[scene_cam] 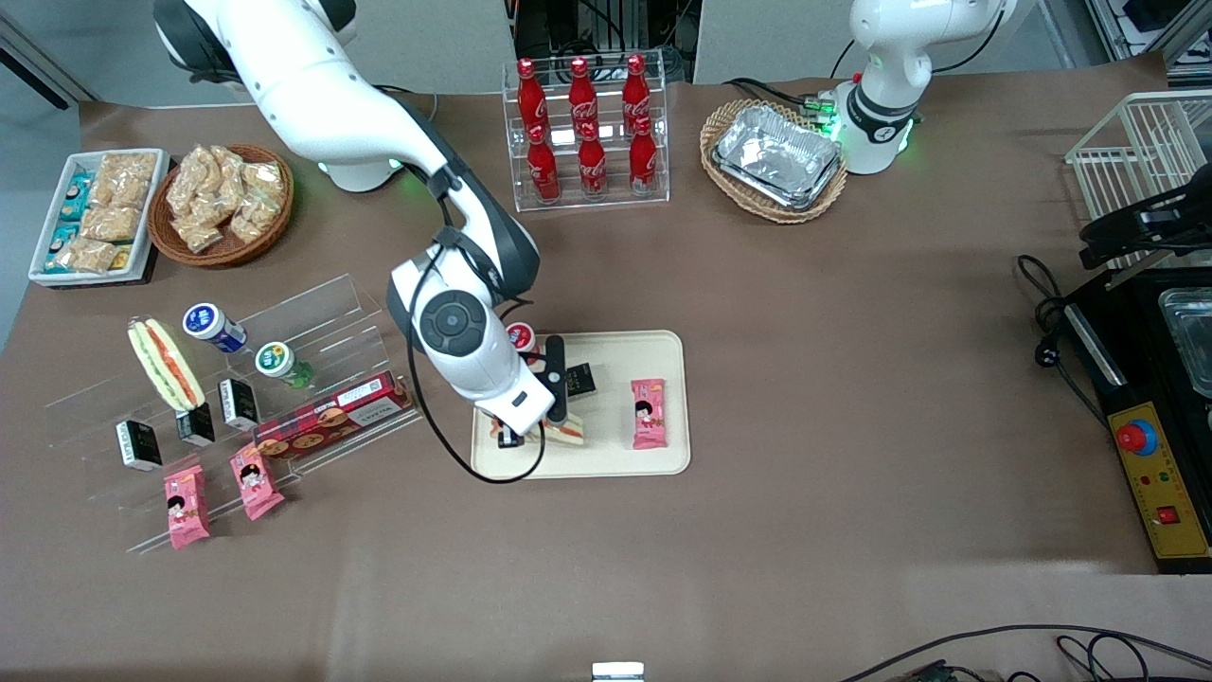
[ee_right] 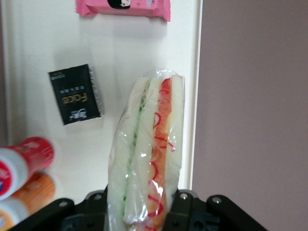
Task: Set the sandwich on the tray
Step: 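Lower the sandwich onto the tray beside the black packet and open the gripper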
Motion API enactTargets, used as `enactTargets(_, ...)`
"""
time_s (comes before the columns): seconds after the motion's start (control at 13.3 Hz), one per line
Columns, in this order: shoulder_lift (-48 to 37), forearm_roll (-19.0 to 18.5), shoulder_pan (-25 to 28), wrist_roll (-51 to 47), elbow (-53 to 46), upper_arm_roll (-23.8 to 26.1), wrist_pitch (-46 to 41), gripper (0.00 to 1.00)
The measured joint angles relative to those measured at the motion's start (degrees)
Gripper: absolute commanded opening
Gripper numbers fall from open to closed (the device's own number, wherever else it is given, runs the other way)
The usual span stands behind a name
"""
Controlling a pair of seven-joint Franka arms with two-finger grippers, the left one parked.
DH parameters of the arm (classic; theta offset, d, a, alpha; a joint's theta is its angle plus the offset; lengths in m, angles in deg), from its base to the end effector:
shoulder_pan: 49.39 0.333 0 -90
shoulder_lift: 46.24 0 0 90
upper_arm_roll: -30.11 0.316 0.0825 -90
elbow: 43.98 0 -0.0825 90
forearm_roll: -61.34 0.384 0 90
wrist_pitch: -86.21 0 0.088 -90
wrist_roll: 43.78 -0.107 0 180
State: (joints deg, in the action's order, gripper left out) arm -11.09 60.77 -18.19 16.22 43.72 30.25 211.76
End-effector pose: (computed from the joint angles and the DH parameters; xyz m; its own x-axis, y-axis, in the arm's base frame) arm 0.6065 0.3686 0.3022 -0.0289 0.9994 0.0175 0.9986 0.0281 0.0443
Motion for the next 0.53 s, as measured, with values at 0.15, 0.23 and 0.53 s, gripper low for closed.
enactTargets(0.15,1.82,-0.74,0.23,0.0,-0.02,0.0,2.27,0.47)
enactTargets(0.23,2.49,-0.9,0.25,0.01,-0.02,0.0,3.35,0.47)
enactTargets(0.53,4.3,-2.17,0.24,0.62,-0.04,-0.47,6.63,0.47)
